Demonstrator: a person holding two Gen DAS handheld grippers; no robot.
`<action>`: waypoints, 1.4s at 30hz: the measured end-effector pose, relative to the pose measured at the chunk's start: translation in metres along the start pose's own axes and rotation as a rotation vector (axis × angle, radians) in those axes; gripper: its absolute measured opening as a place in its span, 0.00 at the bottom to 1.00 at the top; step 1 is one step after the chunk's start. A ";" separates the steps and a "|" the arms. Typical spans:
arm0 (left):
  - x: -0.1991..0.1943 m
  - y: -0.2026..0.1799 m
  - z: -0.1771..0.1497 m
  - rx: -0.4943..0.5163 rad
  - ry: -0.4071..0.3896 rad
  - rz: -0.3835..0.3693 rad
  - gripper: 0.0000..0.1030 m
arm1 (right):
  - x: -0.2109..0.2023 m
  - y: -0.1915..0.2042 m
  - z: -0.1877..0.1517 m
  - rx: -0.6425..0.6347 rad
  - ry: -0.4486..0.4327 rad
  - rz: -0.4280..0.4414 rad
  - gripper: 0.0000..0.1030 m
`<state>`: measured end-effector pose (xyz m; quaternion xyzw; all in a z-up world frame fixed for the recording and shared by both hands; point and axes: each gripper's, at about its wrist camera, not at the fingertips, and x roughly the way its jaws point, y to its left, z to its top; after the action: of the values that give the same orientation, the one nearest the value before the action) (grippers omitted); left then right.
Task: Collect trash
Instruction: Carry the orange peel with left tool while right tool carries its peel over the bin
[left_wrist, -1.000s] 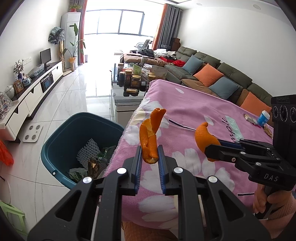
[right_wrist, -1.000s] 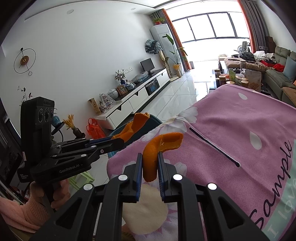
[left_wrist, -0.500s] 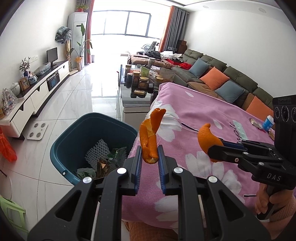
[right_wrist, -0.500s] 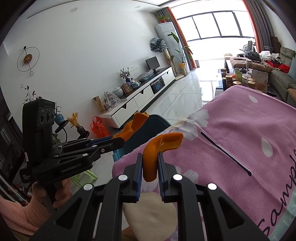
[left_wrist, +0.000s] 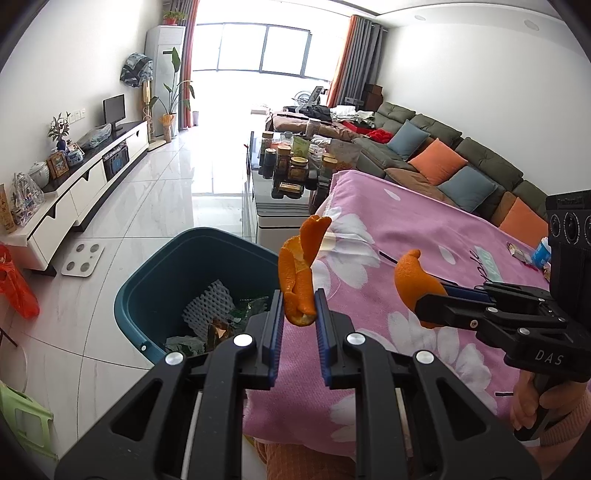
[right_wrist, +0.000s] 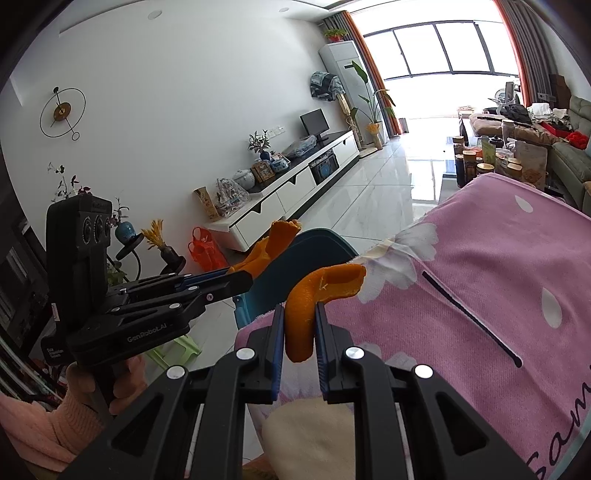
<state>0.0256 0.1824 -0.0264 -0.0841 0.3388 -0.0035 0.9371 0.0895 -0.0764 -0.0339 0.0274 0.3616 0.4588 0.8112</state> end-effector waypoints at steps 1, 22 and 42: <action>0.000 0.001 0.000 -0.002 -0.001 0.003 0.16 | 0.001 0.001 0.001 -0.002 0.002 0.002 0.14; -0.002 0.016 0.002 -0.030 -0.008 0.041 0.16 | 0.016 0.009 0.011 -0.025 0.023 0.030 0.14; 0.007 0.030 0.003 -0.053 0.004 0.078 0.16 | 0.032 0.011 0.022 -0.028 0.041 0.052 0.14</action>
<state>0.0319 0.2121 -0.0332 -0.0957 0.3437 0.0418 0.9333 0.1046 -0.0394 -0.0313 0.0162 0.3709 0.4852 0.7917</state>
